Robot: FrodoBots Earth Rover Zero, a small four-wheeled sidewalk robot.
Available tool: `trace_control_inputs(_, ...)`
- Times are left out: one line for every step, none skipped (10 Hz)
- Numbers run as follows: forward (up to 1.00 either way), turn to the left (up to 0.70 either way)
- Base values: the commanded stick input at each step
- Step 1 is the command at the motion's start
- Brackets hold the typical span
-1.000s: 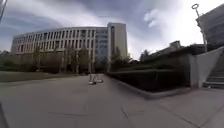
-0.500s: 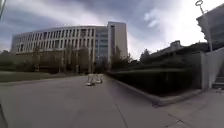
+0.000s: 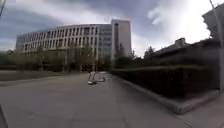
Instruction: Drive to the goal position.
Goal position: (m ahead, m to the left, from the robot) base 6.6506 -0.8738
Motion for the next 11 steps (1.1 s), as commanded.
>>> trace_control_inputs(1.0,0.0)
trace_control_inputs(1.0,0.0)
trace_control_inputs(1.0,0.0)
trace_control_inputs(1.0,0.0)
trace_control_inputs(1.0,0.0)
trace_control_inputs(1.0,0.0)
trace_control_inputs(1.0,0.0)
trace_control_inputs(1.0,0.0)
trace_control_inputs(1.0,0.0)
trace_control_inputs(1.0,-0.04)
trace_control_inputs(1.0,-0.08)
